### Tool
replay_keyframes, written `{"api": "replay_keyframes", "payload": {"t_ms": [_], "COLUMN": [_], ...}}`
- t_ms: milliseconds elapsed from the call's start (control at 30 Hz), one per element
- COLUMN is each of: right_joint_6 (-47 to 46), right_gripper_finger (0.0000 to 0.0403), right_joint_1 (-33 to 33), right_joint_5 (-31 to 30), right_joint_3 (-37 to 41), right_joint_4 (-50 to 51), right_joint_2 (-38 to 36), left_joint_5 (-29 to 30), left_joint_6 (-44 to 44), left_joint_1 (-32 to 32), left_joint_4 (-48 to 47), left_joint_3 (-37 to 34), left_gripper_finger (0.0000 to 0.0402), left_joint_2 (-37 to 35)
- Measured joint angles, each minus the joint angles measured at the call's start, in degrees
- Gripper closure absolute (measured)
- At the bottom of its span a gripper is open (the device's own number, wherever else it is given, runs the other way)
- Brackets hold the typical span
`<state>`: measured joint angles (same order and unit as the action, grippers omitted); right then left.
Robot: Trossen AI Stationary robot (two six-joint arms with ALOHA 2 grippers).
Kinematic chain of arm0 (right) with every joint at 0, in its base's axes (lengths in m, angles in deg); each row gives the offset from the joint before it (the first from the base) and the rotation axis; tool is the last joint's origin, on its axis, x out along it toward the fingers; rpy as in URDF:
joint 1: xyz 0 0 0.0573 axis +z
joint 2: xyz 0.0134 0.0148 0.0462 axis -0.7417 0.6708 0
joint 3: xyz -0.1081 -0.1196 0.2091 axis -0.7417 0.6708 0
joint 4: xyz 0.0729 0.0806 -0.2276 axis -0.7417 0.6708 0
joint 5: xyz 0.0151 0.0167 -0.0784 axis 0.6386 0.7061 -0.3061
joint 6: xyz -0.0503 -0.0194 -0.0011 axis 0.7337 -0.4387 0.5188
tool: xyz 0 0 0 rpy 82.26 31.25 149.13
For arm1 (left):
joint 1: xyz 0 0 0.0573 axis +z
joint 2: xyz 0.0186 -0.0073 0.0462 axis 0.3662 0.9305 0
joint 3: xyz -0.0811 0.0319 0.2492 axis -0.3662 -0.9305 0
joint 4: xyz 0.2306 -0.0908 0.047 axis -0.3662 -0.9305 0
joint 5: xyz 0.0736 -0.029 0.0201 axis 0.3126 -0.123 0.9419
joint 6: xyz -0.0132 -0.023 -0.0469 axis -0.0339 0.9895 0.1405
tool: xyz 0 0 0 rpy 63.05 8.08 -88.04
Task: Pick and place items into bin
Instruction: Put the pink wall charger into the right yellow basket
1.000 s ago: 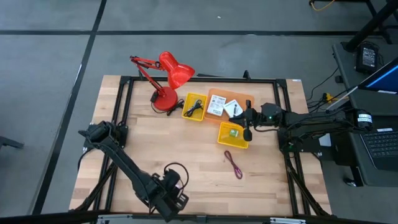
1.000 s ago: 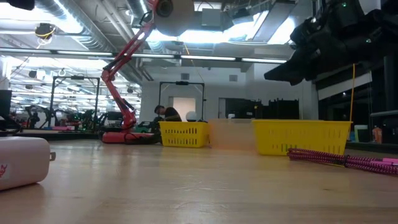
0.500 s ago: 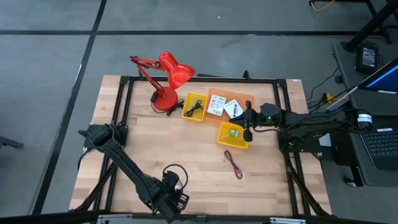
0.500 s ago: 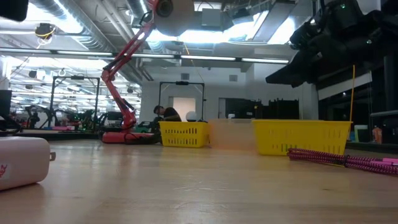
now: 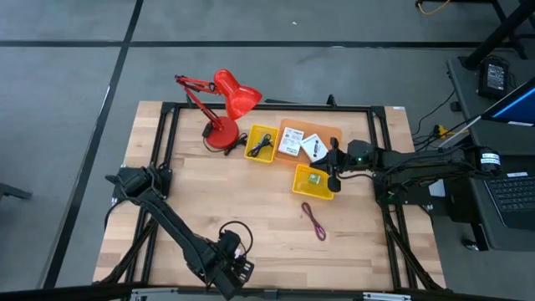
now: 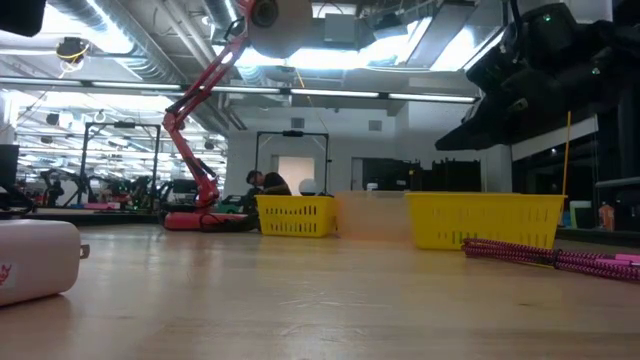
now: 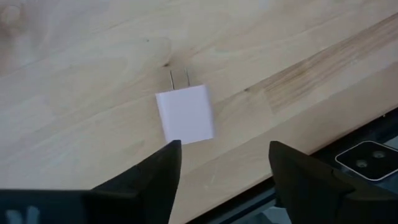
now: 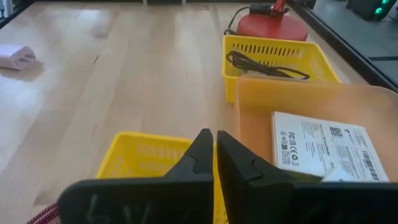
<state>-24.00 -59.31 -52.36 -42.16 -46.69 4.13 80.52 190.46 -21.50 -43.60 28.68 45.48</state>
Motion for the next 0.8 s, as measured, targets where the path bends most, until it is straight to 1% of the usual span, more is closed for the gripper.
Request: {"api": "replay_keyframes", "payload": {"t_ms": [133, 300, 400, 533, 800], "right_joint_6": [-0.1, -0.1, -0.1, -0.1, -0.1], "right_gripper_finger": [0.0397, 0.0397, 0.0397, 0.0397, 0.0397], "right_joint_1": [0.0, 0.0, 0.0, 0.0, 0.0], "right_joint_5": [0.0, 0.0, 0.0, 0.0, 0.1], "right_joint_3": [0.0, 0.0, 0.0, 0.0, 0.0], "right_joint_4": [0.1, 0.4, 0.4, 0.4, 0.4], "right_joint_2": [0.0, 0.0, 0.0, 0.0, 0.0], "left_joint_5": [-0.3, -3.4, -2.8, 0.6, -1.9], "left_joint_6": [-0.1, 0.8, 1.0, 1.3, 2.3], "left_joint_1": [0.0, 0.0, 0.0, 0.0, 0.8], "left_joint_4": [0.1, 0.5, 0.7, 0.9, 2.3], "left_joint_3": [-0.5, -2.8, -3.2, -3.2, -3.2], "left_gripper_finger": [0.0158, 0.0157, 0.0157, 0.0157, 0.0157], "left_joint_2": [0.0, 0.0, 0.0, 0.0, 3.1]}}
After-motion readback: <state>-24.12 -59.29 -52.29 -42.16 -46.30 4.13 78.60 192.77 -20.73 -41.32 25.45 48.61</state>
